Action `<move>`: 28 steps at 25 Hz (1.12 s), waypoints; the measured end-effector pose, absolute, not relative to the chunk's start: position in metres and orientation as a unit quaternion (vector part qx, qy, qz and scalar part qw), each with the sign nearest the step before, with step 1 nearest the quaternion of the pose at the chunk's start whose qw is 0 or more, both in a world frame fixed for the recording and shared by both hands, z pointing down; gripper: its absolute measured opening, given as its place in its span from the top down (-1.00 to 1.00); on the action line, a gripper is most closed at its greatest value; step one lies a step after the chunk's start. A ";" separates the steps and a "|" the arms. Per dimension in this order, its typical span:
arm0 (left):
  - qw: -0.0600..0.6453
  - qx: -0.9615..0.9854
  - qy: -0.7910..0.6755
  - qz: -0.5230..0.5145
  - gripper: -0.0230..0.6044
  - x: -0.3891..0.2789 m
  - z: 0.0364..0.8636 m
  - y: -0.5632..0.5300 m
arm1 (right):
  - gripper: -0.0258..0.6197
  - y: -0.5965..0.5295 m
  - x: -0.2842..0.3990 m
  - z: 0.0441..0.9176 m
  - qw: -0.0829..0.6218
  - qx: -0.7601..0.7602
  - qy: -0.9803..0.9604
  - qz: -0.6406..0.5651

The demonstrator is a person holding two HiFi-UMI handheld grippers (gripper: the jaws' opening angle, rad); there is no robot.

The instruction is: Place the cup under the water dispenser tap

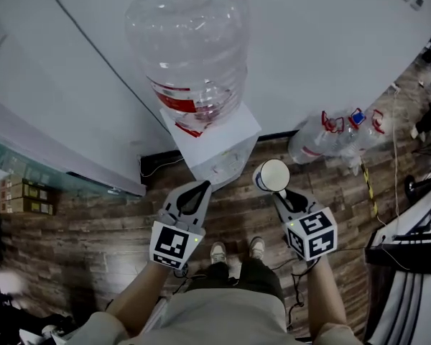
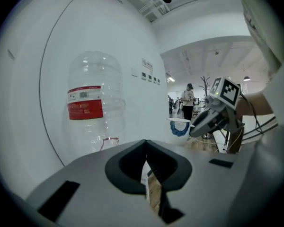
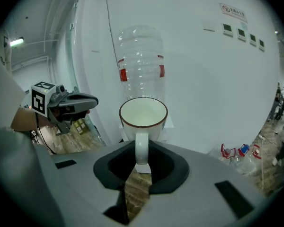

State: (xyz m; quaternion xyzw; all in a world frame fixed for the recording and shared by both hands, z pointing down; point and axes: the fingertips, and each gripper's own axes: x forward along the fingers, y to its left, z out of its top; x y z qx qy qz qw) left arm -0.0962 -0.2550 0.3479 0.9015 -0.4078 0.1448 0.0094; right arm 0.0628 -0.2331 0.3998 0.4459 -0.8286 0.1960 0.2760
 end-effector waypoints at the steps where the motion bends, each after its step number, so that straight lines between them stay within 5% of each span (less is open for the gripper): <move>1: 0.013 0.900 -0.411 0.145 0.91 -0.095 0.353 -0.258 | 0.71 -0.237 0.063 0.407 0.280 0.442 -0.829 0.199; 28: 0.136 0.844 -0.498 0.147 0.91 -0.062 0.613 -0.311 | 0.71 -0.315 0.061 0.712 0.339 0.346 -0.845 0.228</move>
